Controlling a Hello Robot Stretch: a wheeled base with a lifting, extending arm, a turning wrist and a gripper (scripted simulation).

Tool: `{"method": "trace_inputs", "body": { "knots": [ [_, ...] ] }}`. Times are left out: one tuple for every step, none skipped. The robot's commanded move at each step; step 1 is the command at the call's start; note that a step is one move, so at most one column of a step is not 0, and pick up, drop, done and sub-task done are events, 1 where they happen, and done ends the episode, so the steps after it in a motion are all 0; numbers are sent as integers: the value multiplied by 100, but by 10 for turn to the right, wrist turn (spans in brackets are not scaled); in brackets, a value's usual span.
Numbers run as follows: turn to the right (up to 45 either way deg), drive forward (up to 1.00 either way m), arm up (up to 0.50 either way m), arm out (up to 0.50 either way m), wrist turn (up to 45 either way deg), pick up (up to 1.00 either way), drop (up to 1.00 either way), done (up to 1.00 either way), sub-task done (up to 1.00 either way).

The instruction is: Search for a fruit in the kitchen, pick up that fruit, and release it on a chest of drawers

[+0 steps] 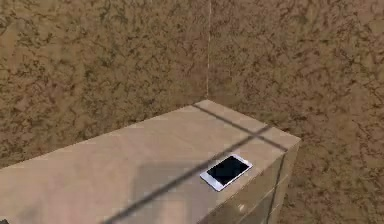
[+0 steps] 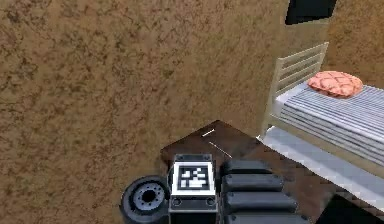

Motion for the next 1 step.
{"method": "trace_inputs", "body": {
  "knots": [
    [450,0,0,0,0,0,0,0,0]
  ]
}}
